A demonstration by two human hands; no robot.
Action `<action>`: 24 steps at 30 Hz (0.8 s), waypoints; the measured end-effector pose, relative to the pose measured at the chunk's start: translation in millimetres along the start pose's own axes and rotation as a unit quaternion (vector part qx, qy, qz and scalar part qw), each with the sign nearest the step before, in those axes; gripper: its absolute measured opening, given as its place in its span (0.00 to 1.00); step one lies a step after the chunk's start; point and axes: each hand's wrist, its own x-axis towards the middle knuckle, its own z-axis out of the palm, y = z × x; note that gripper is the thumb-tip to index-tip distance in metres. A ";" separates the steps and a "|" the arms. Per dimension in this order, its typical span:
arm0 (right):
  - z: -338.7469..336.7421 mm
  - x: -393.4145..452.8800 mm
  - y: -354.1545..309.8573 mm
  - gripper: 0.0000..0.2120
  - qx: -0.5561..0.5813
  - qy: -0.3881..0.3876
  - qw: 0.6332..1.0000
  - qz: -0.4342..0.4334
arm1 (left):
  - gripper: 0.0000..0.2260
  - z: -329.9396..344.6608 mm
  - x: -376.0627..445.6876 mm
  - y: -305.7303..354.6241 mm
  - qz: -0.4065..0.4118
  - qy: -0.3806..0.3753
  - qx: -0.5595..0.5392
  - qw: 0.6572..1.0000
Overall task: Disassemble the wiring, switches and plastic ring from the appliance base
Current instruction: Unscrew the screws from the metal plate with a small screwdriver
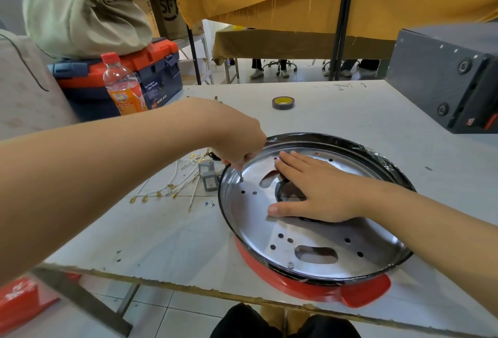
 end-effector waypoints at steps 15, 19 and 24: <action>-0.9 -0.4 -0.8 0.58 0.001 -0.008 1.000 0.002 | 0.14 1.1 -3.8 0.5 0.058 0.103 0.146 0.982; -1.5 -0.9 -1.3 0.57 0.001 -0.008 1.000 0.004 | 0.02 -3.5 -2.5 1.8 0.051 0.059 0.086 0.993; -1.9 -1.5 -1.6 0.56 0.002 -0.007 1.000 0.002 | 0.07 -4.4 -0.9 -5.3 0.037 0.032 0.001 0.999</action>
